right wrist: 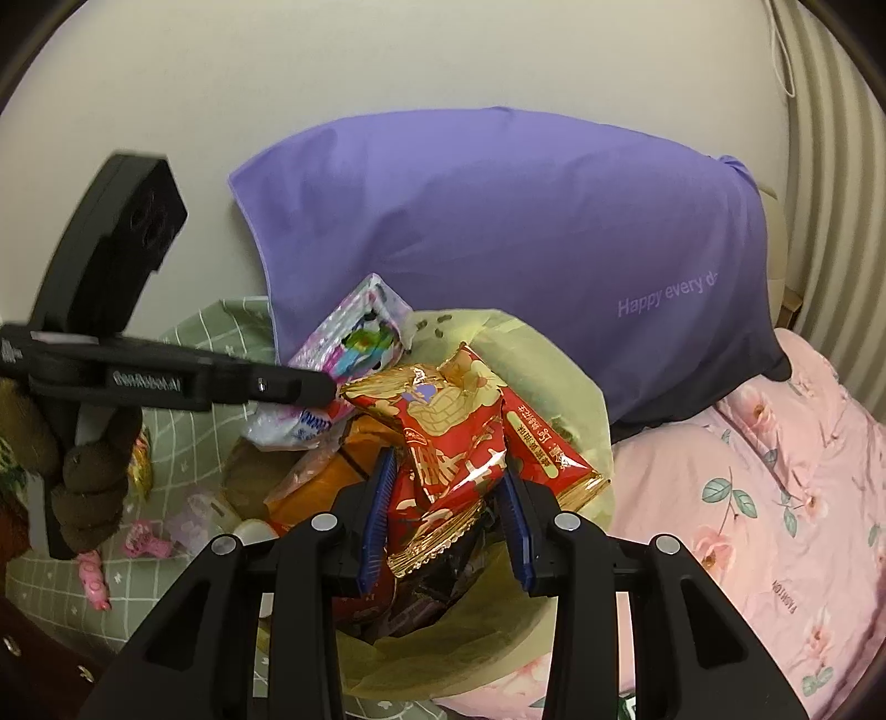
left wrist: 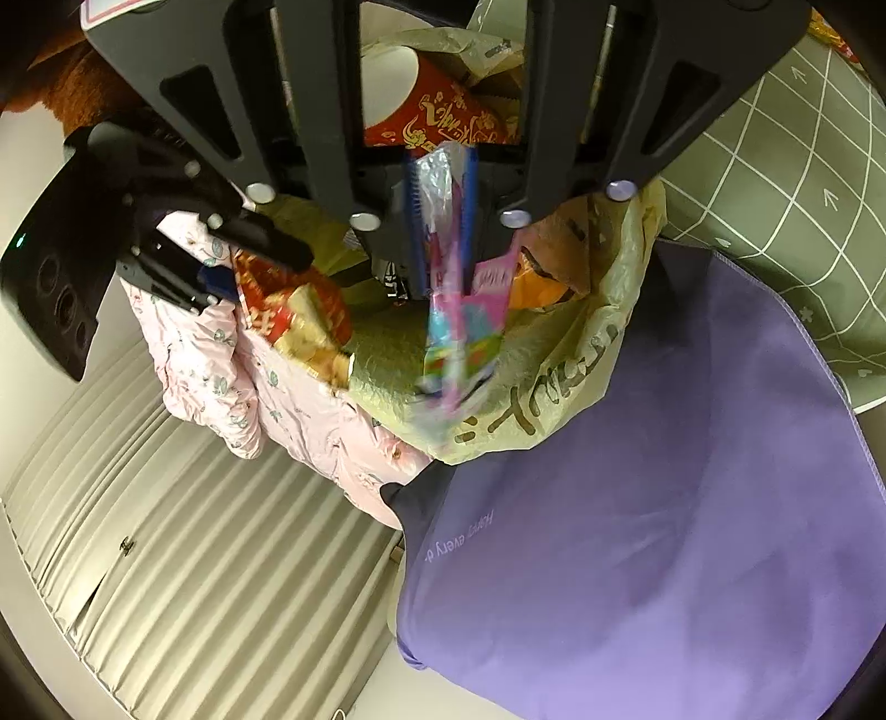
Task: Collect trash
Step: 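Open both grippers to drop the red-gold bag and pink packet into the bag, then move both grippers back over the remaining snacks on the table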
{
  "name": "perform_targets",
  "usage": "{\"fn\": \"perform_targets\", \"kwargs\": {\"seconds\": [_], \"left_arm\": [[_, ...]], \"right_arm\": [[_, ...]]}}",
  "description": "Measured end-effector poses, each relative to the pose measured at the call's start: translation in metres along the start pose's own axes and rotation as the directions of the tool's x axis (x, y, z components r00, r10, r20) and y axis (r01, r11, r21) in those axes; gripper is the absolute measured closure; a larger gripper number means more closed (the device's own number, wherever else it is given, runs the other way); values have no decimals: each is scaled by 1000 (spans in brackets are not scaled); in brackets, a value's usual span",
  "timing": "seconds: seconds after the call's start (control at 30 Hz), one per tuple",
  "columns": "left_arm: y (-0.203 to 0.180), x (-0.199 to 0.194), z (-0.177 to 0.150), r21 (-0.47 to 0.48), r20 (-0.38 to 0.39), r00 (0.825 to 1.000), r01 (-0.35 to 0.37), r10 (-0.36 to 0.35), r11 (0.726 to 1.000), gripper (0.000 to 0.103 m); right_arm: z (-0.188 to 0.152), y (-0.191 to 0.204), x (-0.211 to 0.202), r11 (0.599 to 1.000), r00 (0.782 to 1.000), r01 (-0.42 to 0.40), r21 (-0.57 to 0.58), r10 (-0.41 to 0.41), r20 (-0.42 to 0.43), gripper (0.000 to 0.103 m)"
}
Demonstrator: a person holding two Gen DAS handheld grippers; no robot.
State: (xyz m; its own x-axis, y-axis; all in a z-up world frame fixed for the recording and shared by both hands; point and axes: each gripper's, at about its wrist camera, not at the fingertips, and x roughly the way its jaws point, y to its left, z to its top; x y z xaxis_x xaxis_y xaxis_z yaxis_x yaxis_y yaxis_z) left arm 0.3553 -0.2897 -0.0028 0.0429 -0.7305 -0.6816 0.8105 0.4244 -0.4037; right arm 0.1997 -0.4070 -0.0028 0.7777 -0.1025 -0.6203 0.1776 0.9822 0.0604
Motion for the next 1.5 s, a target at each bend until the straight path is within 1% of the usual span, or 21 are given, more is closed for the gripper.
{"fn": "perform_targets", "kwargs": {"seconds": [0.07, 0.13, 0.2, 0.3, 0.4, 0.5, 0.6, 0.63, 0.73, 0.8, 0.83, 0.93, 1.07, 1.13, 1.2, 1.27, 1.33, 1.37, 1.4, 1.43, 1.5], "left_arm": [[2, -4, 0, -11, 12, 1000, -3, 3, 1000, 79], [2, -10, -1, -15, 28, 1000, -12, 12, 1000, 76], [3, -17, -3, -24, 53, 998, -24, 25, 999, 66], [8, -32, -9, -62, 96, 994, -43, 49, 997, 59], [17, -50, -21, -108, 139, 985, -85, 100, 990, 57], [27, -73, -37, -148, 183, 969, -142, 168, 979, 52], [38, -98, -56, -184, 217, 946, -204, 242, 962, 51], [44, -109, -64, -196, 228, 934, -234, 276, 952, 51], [62, -137, -85, -248, 251, 885, -334, 393, 910, 50], [78, -155, -100, -298, 243, 853, -387, 461, 873, 47], [91, -168, -113, -344, 228, 833, -414, 503, 842, 47], [117, -195, -143, -440, 195, 797, -450, 572, 777, 47], [145, -227, -182, -550, 151, 739, -490, 657, 676, 46], [155, -237, -198, -593, 131, 724, -490, 677, 639, 46], [161, -243, -211, -616, 117, 722, -487, 682, 620, 46], [164, -241, -219, -623, 102, 729, -483, 677, 615, 46], [166, -232, -225, -617, 91, 752, -472, 653, 629, 46], [166, -231, -229, -615, 88, 757, -470, 647, 633, 46], [165, -228, -231, -612, 85, 763, -468, 641, 638, 46], [164, -223, -233, -608, 84, 776, -457, 625, 649, 46], [159, -213, -236, -600, 86, 801, -433, 592, 673, 46]], "right_arm": [[-2, 1, 3, 1000, 1000, 12, -10, -12, -14, 66], [-4, 1, 5, 1000, 1000, 16, -14, -17, -25, 57], [-5, 0, 7, 1000, 999, 16, -13, -16, -39, 54], [-6, 2, 7, 999, 999, 29, -20, -29, -37, 49], [-5, 3, 2, 1000, 1000, 10, -6, -10, -17, 48], [-2, 6, -4, 1000, 1000, 6, -2, -6, 4, 48], [2, 14, -11, 1000, 999, -18, -3, 18, 30, 47], [3, 17, -13, 1000, 999, -29, -9, 29, 39, 47], [6, 31, -16, 997, 996, -78, -26, 79, 46, 47], [7, 44, -16, 990, 990, -131, -42, 133, 48, 47], [7, 50, -15, 989, 988, -143, -47, 145, 47, 47], [8, 74, -9, 976, 977, -206, -76, 210, 40, 44], [6, 110, 4, 942, 947, -319, -106, 322, 4, 42], [3, 127, 9, 923, 933, -360, -134, 359, -26, 42], [-1, 147, 14, 904, 919, -394, -166, 389, -64, 42], [-6, 161, 18, 890, 909, -417, -186, 405, -102, 42], [-12, 173, 22, 880, 903, -429, -205, 408, -137, 42], [-17, 180, 23, 874, 900, -433, -220, 408, -152, 42], [-20, 183, 24, 865, 895, -444, -231, 415, -166, 42], [-25, 188, 27, 853, 886, -461, -245, 425, -187, 42], [-37, 195, 34, 855, 891, -448, -261, 401, -215, 42]]}}
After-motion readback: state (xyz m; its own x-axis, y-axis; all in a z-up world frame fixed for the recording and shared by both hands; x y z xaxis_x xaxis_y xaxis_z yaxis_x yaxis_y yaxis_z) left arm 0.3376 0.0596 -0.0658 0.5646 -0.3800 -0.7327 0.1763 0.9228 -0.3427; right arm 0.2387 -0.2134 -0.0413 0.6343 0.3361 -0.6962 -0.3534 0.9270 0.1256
